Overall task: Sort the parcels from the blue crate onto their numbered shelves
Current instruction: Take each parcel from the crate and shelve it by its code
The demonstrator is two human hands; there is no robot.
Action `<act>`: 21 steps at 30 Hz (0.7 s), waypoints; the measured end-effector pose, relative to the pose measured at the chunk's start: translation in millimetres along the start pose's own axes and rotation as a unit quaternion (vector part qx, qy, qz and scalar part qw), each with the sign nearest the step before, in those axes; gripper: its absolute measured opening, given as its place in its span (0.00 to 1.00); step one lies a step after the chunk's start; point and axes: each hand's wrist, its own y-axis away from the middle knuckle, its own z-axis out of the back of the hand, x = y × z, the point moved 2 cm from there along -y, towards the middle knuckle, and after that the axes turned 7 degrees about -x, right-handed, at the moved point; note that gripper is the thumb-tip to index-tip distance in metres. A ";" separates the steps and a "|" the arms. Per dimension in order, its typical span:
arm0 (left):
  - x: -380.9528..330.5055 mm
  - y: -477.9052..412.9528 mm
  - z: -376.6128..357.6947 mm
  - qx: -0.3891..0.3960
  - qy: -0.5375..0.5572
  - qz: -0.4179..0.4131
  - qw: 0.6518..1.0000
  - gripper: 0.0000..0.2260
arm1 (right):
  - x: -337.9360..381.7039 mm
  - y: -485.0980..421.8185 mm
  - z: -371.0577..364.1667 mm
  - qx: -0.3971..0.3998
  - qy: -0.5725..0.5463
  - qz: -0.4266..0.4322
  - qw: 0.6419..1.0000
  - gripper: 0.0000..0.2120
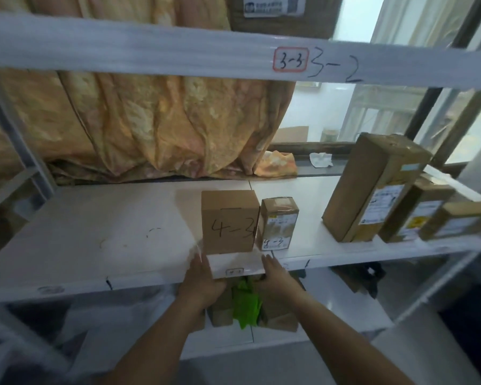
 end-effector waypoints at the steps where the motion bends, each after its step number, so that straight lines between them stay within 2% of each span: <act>1: -2.2 5.8 6.5 0.022 -0.075 -0.005 0.997 0.41 | 2.0 5.0 11.2 0.008 0.058 0.013 0.998 0.37; 4: -23.3 22.1 47.1 0.032 -0.230 -0.044 0.972 0.40 | 24.2 21.6 56.0 -0.003 0.153 0.054 0.987 0.35; 7: -59.7 41.4 114.1 0.001 -0.288 -0.049 0.956 0.39 | 64.0 46.3 113.7 -0.051 0.176 0.104 0.978 0.32; 10: -110.8 74.8 186.5 -0.099 -0.269 -0.080 0.955 0.39 | 104.7 83.9 178.9 -0.110 0.208 0.164 0.958 0.34; 13: -164.1 120.2 243.9 -0.182 -0.241 -0.104 0.948 0.38 | 138.6 129.6 242.9 -0.168 0.181 0.210 0.946 0.32; 17: -212.8 185.6 287.1 -0.238 -0.228 -0.101 0.939 0.37 | 167.5 186.9 297.7 -0.198 0.182 0.246 0.931 0.32; 21: -218.4 247.7 299.0 -0.265 -0.247 -0.079 0.929 0.36 | 185.3 227.9 306.4 -0.190 0.177 0.283 0.923 0.36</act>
